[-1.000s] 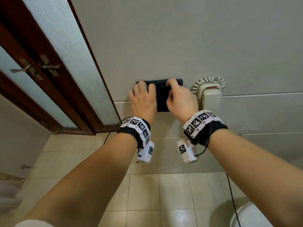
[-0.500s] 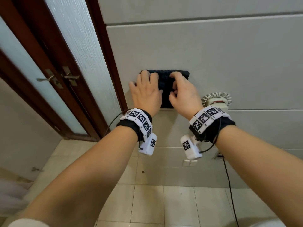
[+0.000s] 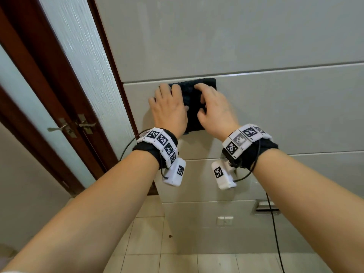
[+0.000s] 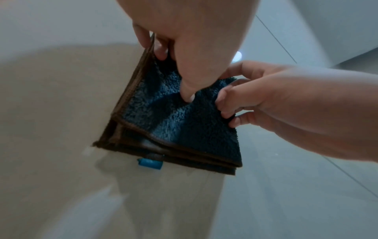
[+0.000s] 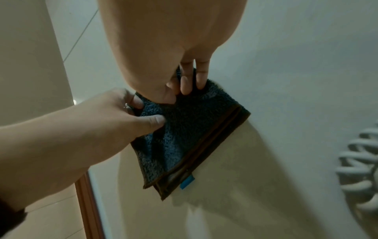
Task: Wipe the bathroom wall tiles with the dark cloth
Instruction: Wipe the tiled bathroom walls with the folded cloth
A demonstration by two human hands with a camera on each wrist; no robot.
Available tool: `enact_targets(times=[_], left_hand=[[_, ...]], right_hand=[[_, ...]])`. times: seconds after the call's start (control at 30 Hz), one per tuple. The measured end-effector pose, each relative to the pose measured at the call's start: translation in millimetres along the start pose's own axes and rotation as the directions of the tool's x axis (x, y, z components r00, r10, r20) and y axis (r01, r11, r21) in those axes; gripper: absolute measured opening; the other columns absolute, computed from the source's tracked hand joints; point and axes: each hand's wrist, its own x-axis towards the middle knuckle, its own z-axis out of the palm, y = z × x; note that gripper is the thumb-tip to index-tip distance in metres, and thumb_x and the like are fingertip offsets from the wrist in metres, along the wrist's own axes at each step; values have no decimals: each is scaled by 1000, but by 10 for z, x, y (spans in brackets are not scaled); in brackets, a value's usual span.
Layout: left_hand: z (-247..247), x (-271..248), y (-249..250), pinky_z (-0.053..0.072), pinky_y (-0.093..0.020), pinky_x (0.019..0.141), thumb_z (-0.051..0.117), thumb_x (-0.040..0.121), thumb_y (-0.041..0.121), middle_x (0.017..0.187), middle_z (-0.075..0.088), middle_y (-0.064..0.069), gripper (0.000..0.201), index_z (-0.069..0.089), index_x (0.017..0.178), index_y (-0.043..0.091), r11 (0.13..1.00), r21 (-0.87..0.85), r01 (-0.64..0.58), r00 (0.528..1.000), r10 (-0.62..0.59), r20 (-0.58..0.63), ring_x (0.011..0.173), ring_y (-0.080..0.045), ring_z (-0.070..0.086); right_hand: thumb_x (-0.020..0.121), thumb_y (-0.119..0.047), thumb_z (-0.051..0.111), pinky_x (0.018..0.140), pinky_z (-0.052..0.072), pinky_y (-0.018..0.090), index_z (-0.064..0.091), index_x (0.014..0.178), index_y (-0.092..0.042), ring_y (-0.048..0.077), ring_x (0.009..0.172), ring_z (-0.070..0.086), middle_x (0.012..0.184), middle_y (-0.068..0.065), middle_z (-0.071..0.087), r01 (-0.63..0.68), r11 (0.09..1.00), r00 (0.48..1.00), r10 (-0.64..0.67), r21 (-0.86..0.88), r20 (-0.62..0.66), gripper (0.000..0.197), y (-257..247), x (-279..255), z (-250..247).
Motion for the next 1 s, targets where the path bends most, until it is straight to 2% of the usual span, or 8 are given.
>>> enact_targets(times=[0.17,0.3,0.43,0.67,0.8,1.0], left_hand=[[-24,104,424,35,-38,72,80,72,35,107,53,-9,48,54,106,14,999,-13,-31,999,30,-26,95,-30,53],[-24,171,854,35,-38,72,78,74,38,107,53,-9,47,53,107,15,994,-12,-111,993,111,-41,97,-29,52],[38,199,1405,36,-38,73,75,76,39,107,52,-9,45,52,107,16,983,-25,-183,982,182,-47,97,-29,51],[218,207,2338,35,-37,69,77,67,20,101,52,-8,41,51,98,17,969,-51,-242,966,236,-104,91,-29,51],[277,218,2680,36,-39,68,77,67,20,98,54,-9,38,52,95,17,968,-51,-247,961,238,-137,88,-30,53],[352,196,3001,34,-38,69,75,69,19,98,54,-9,35,53,95,16,964,-38,-265,954,256,-158,86,-29,52]], right_hand=[[78,-3,51,80,47,39,46,137,-17,24,94,54,105,2,56,-25,1000,999,24,-9,-40,61,264,3,-341],[77,-1,51,80,48,41,47,135,-15,21,90,54,103,2,55,-48,999,995,48,9,-88,60,578,-47,-643],[75,0,51,79,49,42,46,132,-17,17,84,51,95,-6,48,-115,993,987,115,8,-109,60,992,-143,-996],[75,3,48,79,48,39,46,130,-19,16,82,50,92,-5,49,-206,979,969,206,16,-134,59,1689,-311,-1608],[78,1,46,78,48,37,45,132,-25,16,84,51,95,-6,52,-240,971,962,238,-1,-136,60,1950,-393,-1810],[77,-3,46,78,51,41,42,132,-31,17,87,53,99,-9,54,-264,964,954,259,-12,-151,63,2209,-495,-1956]])
